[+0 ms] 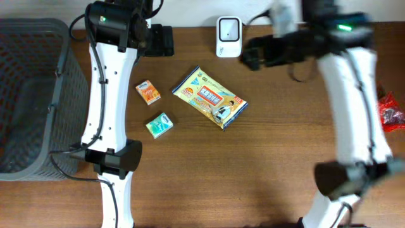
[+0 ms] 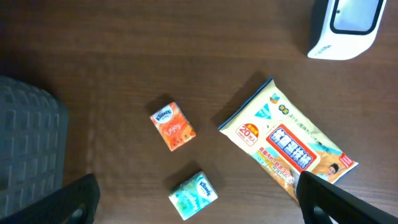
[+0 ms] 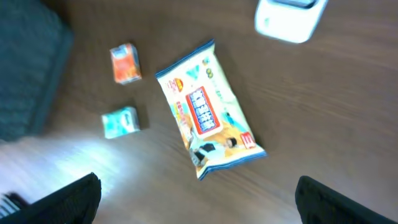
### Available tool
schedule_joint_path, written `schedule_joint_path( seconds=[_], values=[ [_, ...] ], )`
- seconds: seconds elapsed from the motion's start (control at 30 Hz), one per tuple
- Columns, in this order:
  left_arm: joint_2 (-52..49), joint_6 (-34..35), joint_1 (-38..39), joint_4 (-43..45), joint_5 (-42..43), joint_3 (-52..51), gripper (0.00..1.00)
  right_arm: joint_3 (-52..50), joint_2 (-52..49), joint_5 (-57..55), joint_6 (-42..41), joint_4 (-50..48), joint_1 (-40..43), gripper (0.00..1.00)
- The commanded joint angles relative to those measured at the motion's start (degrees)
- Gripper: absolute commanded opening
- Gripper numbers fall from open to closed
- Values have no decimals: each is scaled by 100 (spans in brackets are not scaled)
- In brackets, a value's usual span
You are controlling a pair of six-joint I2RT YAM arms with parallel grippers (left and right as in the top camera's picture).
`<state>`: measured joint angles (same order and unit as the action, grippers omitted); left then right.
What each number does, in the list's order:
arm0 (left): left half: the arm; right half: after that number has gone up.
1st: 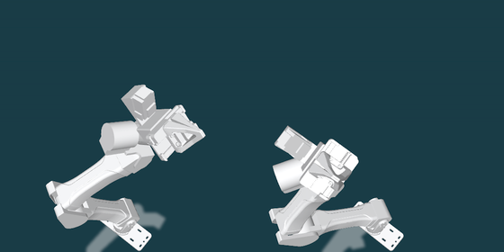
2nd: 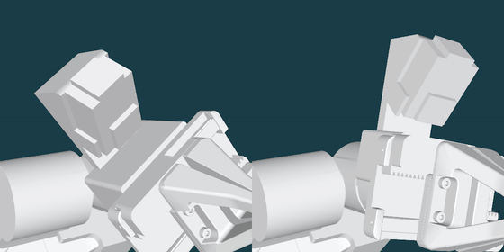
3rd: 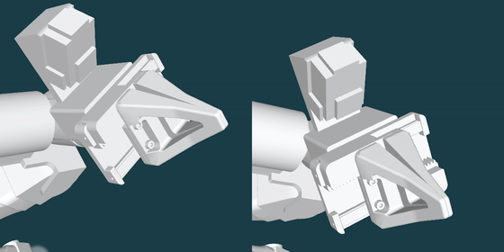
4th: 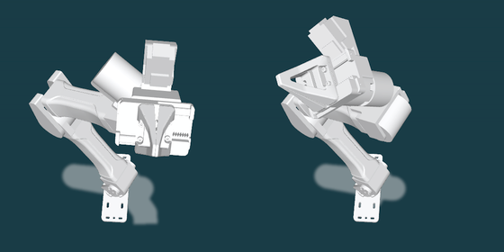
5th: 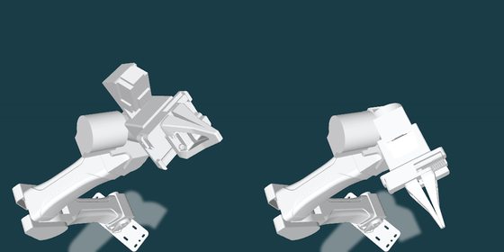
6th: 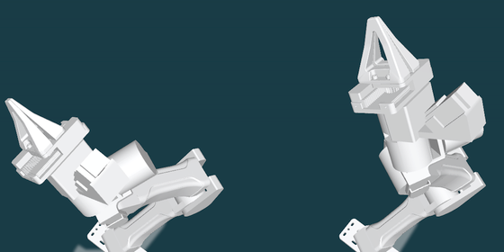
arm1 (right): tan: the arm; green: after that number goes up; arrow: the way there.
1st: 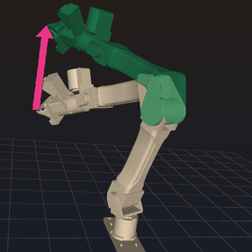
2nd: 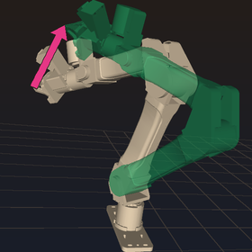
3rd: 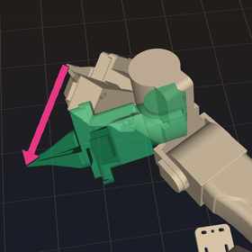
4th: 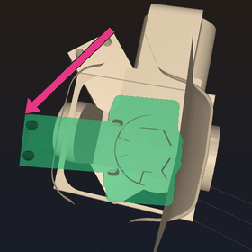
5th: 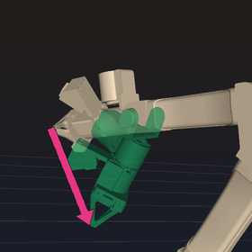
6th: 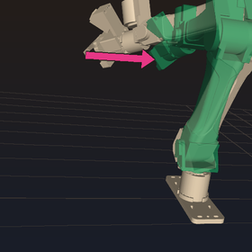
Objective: Scan the item barcode
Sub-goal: 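Lower the right gripper onto the wet-wipes pack and grasp it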
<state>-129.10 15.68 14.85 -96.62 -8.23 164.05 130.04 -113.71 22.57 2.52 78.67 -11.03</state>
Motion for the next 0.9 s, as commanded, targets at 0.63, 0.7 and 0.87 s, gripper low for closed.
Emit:
schedule_joint_path(
  seconds=[0.63,0.7,0.87],
  values=[
    [-37,293,-282,205,-122,-887,99,-380,-2330,-1377,1423,-815,-1449,81],
    [-37,295,-293,208,-125,-887,99,-566,-2339,-1384,1425,-979,-1510,81],
    [-37,293,-304,201,-125,-887,99,-1134,-2341,-1443,1425,-1665,-1565,80]
  ],
)
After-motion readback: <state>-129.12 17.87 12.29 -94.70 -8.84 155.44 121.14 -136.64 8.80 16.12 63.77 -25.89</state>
